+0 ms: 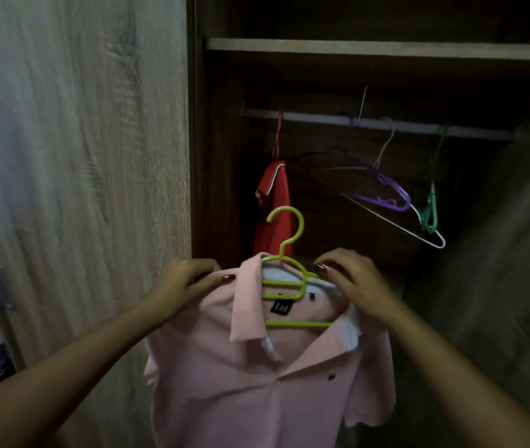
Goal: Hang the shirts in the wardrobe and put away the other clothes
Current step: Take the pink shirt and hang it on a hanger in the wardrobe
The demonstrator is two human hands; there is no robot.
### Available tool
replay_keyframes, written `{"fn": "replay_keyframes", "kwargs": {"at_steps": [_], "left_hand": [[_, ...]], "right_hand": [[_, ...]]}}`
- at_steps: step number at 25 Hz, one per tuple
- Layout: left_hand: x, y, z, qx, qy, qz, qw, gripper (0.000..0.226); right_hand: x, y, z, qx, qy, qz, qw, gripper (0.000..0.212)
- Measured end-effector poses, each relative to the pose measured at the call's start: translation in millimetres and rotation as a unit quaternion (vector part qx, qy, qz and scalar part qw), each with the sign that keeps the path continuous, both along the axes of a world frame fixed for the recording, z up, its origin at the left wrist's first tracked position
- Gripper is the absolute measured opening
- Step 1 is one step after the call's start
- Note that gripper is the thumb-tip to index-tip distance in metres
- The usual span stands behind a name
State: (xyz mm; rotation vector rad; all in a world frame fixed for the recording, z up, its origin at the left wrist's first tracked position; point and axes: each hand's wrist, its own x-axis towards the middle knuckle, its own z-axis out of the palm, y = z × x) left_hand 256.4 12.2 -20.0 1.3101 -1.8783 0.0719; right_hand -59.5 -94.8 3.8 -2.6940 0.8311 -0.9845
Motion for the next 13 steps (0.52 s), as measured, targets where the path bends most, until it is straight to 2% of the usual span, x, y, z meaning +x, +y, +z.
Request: {"fn": "replay_keyframes", "kwargs": {"at_steps": [2, 4, 6, 8, 10, 11, 13], "left_hand": [[5.4, 3.1, -5.7, -0.03, 0.02, 0.013, 0.999, 0.06], [7.7, 6.1, -8.5, -0.041, 0.02, 0.013, 0.999, 0.054], [8.4, 6.4, -8.5, -0.044, 0.002, 0.016, 0.999, 0.056], [8.3, 7.9, -8.3, -0.059, -0.037, 0.022, 0.997, 0.06], [5.6, 11.6, -9.6, -0.078, -0.09, 0.016, 0.993, 0.058], [3.7, 13.5, -11.5, -0.081, -0.109, 0.009, 0.991, 0.056], [0.7, 15.3, -15.4, -0.077, -0.102, 0.003, 0.992, 0.052]], "right_hand": [[-17.7, -11.2, -10.0, 0.008, 0.063, -0.084, 0.994, 0.047], [-25.1, -17.5, -22.9, 0.025, 0.1, -0.119, 0.988, 0.035], [-23.0, -20.9, -26.7, 0.007, 0.11, -0.108, 0.988, 0.018], [-22.6, -22.9, -18.6, 0.005, 0.166, -0.076, 0.983, 0.017], [-25.2, -20.7, -7.9, 0.047, 0.21, -0.041, 0.976, 0.021], [-25.6, -17.2, -3.9, 0.072, 0.199, -0.022, 0.977, 0.024], [-23.1, -6.8, 3.5, 0.157, 0.111, 0.031, 0.981, 0.038]]}}
